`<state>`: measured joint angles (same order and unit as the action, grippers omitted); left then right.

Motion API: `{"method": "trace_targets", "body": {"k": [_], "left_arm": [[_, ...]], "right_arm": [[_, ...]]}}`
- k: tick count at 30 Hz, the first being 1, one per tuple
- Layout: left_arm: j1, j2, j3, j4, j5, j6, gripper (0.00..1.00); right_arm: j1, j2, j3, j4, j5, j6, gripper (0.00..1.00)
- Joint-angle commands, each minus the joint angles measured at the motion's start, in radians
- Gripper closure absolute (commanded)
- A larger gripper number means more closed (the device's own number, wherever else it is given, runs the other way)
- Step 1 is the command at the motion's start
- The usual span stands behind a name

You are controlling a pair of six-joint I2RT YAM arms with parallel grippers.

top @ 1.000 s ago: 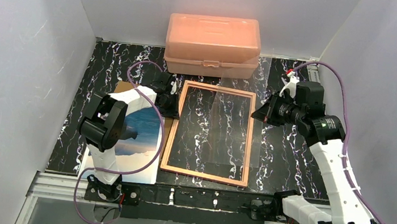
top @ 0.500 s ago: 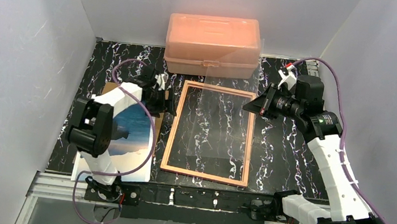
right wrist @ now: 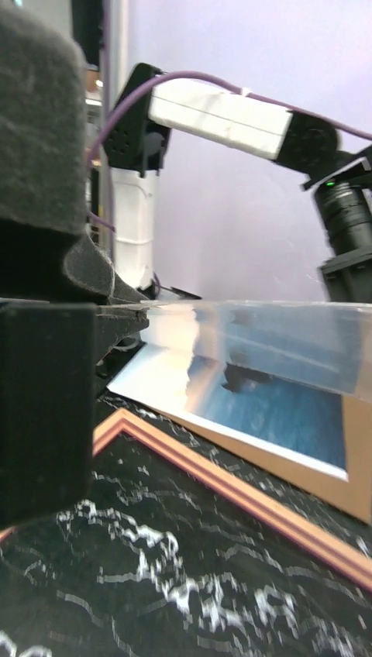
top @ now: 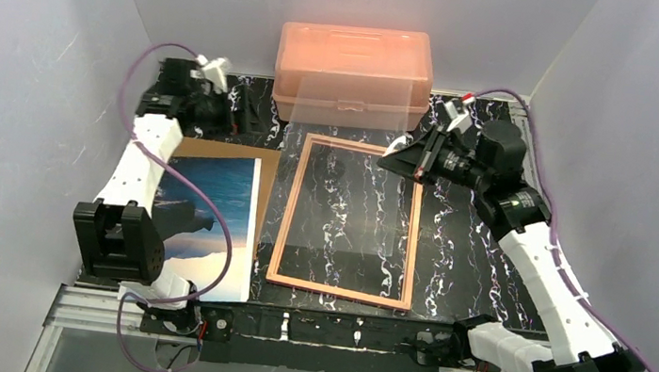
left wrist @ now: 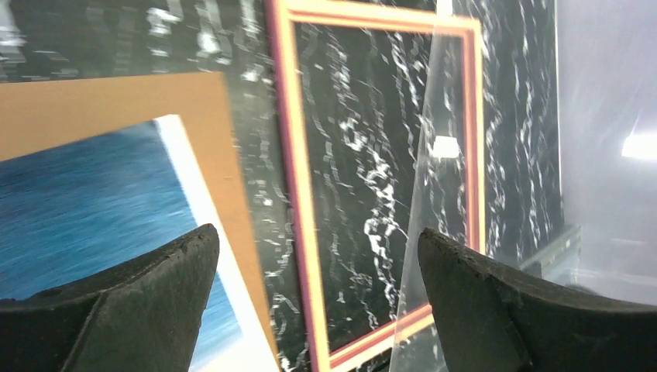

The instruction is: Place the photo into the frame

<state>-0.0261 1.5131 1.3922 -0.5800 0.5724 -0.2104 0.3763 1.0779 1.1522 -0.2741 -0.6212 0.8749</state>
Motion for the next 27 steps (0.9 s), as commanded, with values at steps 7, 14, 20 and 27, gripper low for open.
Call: {"method": "trace_targets", "body": {"k": [7, 14, 20, 27], "left_arm": [[0.322, -0.028, 0.100, -0.281, 0.158, 0.268, 0.01], [0.325, -0.062, 0.055, -0.345, 0.079, 0.374, 0.01], [0.325, -0.036, 0.067, -0.407, 0.096, 0.408, 0.02], [0.323, -0.016, 0.057, -0.443, 0.113, 0.444, 0.02]], "right_arm": [[0.139, 0.051, -0.154, 0.192, 0.058, 0.017, 0.99], [0.137, 0.074, -0.291, 0.138, 0.132, -0.109, 0.99], [0.131, 0.082, -0.306, 0.038, 0.207, -0.192, 0.99], [0.118, 0.095, -0.296, -0.022, 0.295, -0.264, 0.99]]}}
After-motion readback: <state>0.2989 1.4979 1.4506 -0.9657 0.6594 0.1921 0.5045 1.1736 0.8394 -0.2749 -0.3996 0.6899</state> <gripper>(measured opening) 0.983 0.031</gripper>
